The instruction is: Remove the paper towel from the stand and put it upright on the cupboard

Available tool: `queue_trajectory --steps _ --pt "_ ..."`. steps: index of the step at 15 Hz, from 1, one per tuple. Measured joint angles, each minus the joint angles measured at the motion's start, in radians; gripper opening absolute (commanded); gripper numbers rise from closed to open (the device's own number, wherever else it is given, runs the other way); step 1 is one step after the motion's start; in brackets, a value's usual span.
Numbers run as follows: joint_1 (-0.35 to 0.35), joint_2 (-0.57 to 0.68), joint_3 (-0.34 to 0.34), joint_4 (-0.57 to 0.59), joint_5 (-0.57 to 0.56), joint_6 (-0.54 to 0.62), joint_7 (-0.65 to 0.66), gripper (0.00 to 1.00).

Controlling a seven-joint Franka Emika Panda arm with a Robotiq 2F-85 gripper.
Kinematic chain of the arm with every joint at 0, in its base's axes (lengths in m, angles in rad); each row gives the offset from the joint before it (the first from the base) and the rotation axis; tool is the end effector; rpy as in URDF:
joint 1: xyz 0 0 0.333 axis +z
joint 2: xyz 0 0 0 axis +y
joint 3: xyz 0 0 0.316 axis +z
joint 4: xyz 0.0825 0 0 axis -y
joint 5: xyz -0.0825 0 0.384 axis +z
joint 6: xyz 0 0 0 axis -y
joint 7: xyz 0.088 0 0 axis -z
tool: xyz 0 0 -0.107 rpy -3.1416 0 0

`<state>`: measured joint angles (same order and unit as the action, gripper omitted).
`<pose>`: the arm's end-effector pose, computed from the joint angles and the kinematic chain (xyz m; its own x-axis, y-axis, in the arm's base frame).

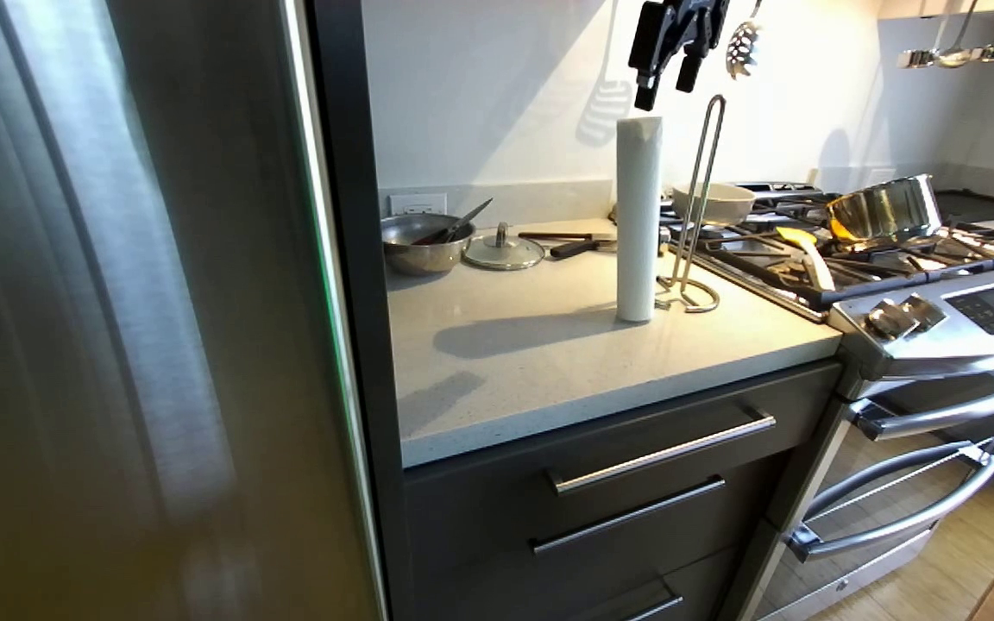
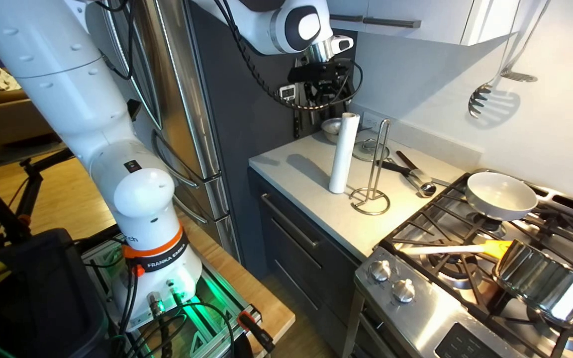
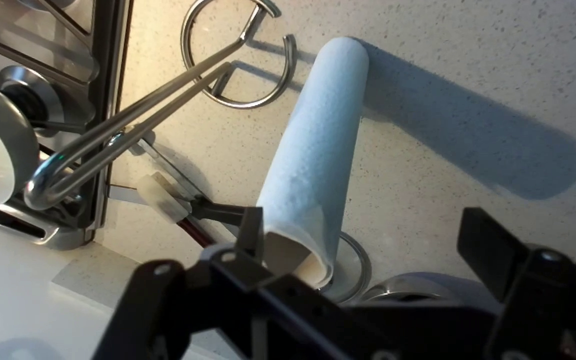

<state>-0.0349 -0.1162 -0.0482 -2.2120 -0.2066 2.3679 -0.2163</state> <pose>0.5305 -0.0471 0.4561 0.9373 0.2756 0.2134 0.2280 -0.9478 0.2230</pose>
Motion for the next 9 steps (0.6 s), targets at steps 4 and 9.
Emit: queue_trajectory --steps 4,9 --pt "0.0 0.0 -0.001 0.0 0.006 0.0 0.0 1.0" --pt "0.0 0.0 -0.001 -0.001 0.015 -0.002 0.0 1.0"
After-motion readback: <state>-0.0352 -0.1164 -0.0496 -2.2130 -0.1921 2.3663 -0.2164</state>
